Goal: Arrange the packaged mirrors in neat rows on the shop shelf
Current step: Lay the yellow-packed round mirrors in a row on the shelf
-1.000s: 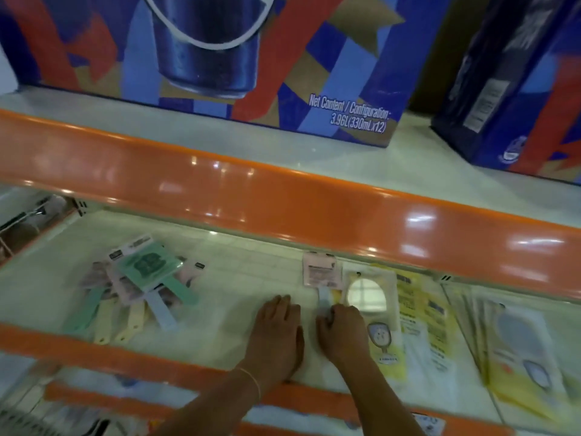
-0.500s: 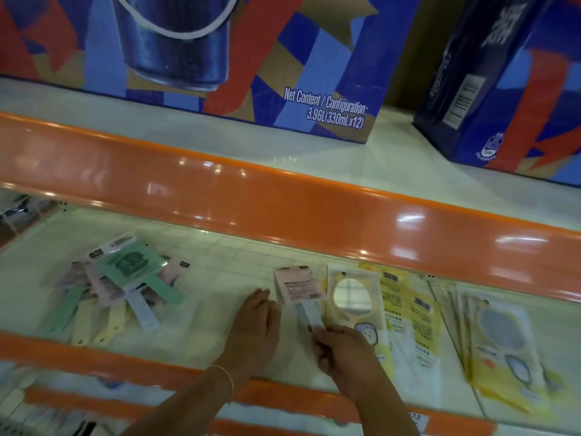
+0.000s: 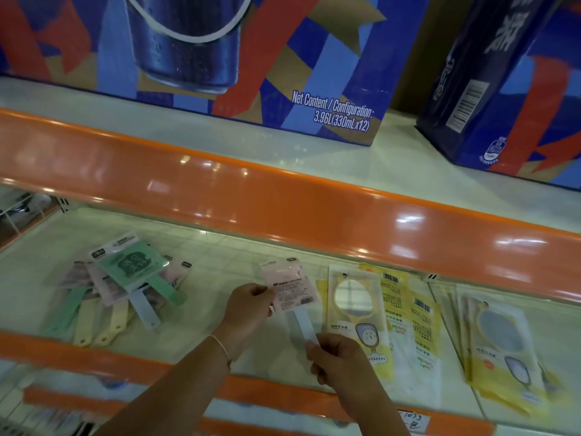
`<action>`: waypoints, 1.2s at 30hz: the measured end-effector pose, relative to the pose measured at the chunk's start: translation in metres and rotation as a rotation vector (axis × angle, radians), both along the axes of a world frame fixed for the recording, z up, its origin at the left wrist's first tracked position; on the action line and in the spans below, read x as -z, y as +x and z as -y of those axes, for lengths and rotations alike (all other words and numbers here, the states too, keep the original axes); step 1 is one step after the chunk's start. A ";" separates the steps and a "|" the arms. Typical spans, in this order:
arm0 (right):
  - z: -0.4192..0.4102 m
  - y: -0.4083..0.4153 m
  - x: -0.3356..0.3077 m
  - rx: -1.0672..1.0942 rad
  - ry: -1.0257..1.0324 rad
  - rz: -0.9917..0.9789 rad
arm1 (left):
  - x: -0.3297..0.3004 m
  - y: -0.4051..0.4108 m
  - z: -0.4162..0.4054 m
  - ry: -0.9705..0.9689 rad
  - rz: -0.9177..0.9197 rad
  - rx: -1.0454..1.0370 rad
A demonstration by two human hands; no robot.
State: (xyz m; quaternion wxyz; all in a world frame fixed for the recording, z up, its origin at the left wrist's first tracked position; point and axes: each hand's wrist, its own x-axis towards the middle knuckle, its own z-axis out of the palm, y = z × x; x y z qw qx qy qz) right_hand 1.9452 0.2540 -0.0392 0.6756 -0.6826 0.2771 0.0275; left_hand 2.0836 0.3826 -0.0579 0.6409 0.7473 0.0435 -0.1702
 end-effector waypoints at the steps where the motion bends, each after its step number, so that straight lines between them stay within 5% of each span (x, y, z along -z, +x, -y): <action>1: -0.001 0.000 -0.001 -0.023 -0.108 -0.005 | 0.001 0.000 0.000 -0.011 -0.003 -0.014; 6: -0.006 0.009 0.001 -0.156 -0.647 -0.008 | 0.001 -0.004 -0.003 0.061 0.092 -0.017; 13: -0.021 0.037 0.007 -0.349 -0.966 0.021 | -0.008 0.003 -0.030 0.268 0.298 0.032; 21: -0.042 0.073 0.014 -0.463 -0.941 0.001 | 0.022 0.000 -0.090 0.844 0.882 0.072; 24: -0.049 0.088 0.013 -0.515 -0.971 0.021 | 0.031 -0.003 -0.114 1.019 0.896 -0.025; 36: -0.119 0.152 -0.001 -0.703 -1.074 0.257 | 0.036 -0.013 -0.142 0.848 0.808 -0.122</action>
